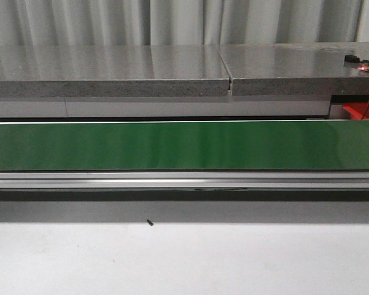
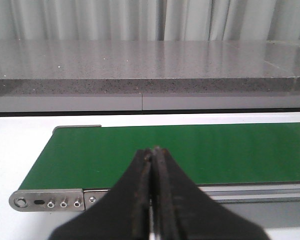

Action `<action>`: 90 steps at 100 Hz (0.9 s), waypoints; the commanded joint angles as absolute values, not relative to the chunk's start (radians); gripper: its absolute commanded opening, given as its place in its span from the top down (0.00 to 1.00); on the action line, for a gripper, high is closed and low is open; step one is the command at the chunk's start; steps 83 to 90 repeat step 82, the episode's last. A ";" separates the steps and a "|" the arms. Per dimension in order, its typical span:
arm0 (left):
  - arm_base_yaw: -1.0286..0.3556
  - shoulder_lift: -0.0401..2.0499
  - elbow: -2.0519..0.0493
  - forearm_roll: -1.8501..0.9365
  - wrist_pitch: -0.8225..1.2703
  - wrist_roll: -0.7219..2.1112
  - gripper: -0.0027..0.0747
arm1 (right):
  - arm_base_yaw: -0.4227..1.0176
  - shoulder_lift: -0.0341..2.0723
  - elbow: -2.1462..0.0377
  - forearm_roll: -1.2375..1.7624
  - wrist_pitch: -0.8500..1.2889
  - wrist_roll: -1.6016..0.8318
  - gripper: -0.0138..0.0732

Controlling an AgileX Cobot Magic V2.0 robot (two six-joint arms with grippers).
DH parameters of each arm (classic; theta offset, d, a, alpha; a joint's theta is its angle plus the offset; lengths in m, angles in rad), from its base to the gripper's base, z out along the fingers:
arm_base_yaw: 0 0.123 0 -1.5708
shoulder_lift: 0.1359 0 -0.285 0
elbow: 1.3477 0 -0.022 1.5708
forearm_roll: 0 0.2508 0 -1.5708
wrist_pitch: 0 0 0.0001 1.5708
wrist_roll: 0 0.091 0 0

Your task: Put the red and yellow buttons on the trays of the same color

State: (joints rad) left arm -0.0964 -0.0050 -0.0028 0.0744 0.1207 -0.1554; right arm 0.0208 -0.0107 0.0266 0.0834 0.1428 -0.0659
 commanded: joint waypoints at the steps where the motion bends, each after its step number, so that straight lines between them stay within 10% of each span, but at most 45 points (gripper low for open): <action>1: -0.104 -0.038 0.030 0.079 0.027 -0.167 0.99 | 0.023 -0.030 0.011 0.077 0.063 -0.067 0.97; 90: -0.104 -0.038 0.030 0.079 0.036 -0.167 0.99 | 0.023 -0.030 0.011 0.077 0.063 -0.067 0.97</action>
